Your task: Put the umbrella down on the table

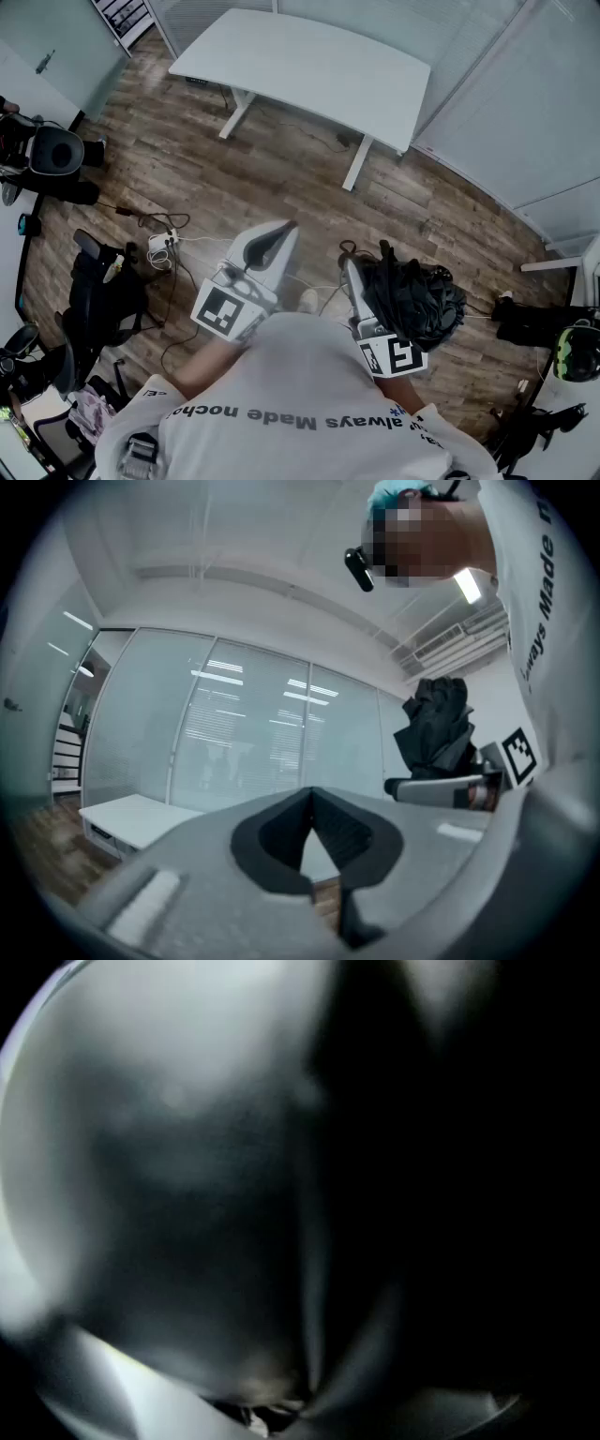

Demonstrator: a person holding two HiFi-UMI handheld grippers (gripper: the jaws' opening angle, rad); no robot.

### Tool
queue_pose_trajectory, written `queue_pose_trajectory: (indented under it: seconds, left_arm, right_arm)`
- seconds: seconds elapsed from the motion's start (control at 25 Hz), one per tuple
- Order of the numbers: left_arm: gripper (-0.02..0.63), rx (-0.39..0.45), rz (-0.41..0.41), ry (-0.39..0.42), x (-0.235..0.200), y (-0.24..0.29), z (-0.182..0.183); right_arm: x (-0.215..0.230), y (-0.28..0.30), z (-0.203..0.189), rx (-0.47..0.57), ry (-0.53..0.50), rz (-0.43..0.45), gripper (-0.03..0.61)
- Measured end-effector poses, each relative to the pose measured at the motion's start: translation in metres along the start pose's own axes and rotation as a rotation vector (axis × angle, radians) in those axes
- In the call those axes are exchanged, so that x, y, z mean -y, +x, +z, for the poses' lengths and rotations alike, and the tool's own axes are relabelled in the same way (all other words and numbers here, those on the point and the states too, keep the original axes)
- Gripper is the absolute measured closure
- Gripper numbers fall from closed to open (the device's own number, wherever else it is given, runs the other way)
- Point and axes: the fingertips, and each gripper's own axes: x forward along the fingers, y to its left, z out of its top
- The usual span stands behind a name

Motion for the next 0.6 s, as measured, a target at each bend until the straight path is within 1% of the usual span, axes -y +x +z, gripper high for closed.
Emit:
queue_pose_trajectory:
  seconds: [0.16,0.32,0.6]
  left_arm:
    - [0.611,0.02,-0.002,0.02,0.01,0.001,-0.004]
    - [0.611,0.009,0.007,0.003,0.012,0.002,-0.007]
    - [0.611,0.01,0.013,-0.009,-0.013,0.021,-0.009]
  right_arm:
    - [0.003,-0.009,-0.002,0.009,0.029,0.016,0.347]
    - [0.011,-0.009,-0.001,0.0,0.023,0.009,0.345]
    - [0.023,0.02,-0.001,-0.013,-0.001,0.01,0.344]
